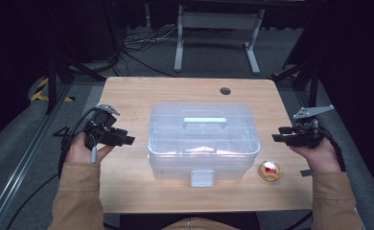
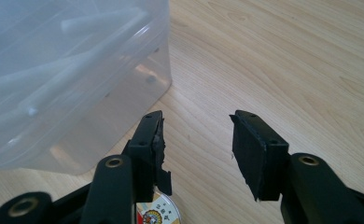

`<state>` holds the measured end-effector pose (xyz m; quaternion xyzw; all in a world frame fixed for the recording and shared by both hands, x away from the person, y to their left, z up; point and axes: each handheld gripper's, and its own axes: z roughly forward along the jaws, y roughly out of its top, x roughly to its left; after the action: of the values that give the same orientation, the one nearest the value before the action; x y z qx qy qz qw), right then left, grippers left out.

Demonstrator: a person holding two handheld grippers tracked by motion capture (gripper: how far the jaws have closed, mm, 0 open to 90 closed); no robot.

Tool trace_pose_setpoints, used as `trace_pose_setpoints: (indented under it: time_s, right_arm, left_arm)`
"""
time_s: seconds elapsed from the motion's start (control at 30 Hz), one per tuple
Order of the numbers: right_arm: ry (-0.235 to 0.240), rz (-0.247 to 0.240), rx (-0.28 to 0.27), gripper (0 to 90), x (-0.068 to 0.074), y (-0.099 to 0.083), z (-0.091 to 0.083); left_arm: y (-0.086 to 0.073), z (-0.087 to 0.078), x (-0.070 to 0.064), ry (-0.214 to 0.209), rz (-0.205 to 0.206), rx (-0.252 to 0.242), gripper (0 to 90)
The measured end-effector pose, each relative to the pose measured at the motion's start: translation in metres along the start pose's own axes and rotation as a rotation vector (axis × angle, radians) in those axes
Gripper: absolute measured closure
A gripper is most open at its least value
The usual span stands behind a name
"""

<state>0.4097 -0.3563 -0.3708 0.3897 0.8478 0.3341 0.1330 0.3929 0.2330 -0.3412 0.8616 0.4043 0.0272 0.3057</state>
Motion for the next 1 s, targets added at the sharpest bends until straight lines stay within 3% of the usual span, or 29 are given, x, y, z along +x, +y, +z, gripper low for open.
trace_pose_setpoints:
  time_s: [0.47, 0.5, 0.57, 0.63, 0.67, 0.8, 1.0]
  right_arm:
    - [0.005, -0.011, 0.039, 57.8, -0.002, -0.001, 0.006]
    - [0.006, -0.017, 0.041, 57.8, -0.002, -0.001, 0.007]
    - [0.005, -0.017, 0.046, 57.8, 0.0, 0.0, 0.007]
    - [0.004, -0.017, 0.045, 56.8, 0.0, 0.0, 0.008]
    - [0.005, -0.019, 0.05, 56.8, 0.0, -0.001, 0.01]
    - [0.003, -0.018, 0.057, 56.6, 0.001, -0.001, 0.011]
    - [0.005, -0.021, 0.053, 56.6, 0.004, -0.001, 0.009]
  left_arm:
    - [0.017, 0.002, -0.016, -0.02, 0.051, 0.013, 54.2]
    - [0.02, -0.003, -0.022, -0.053, 0.071, -0.004, 54.2]
    - [0.02, -0.003, -0.022, -0.053, 0.071, -0.004, 54.1]
    - [0.023, -0.009, -0.027, -0.088, 0.083, -0.026, 53.9]
    - [0.026, -0.011, -0.032, -0.1, 0.111, -0.02, 53.8]
    - [0.034, -0.013, -0.04, -0.081, 0.147, 0.004, 53.6]
    - [0.045, -0.014, -0.05, -0.096, 0.184, 0.003, 52.9]
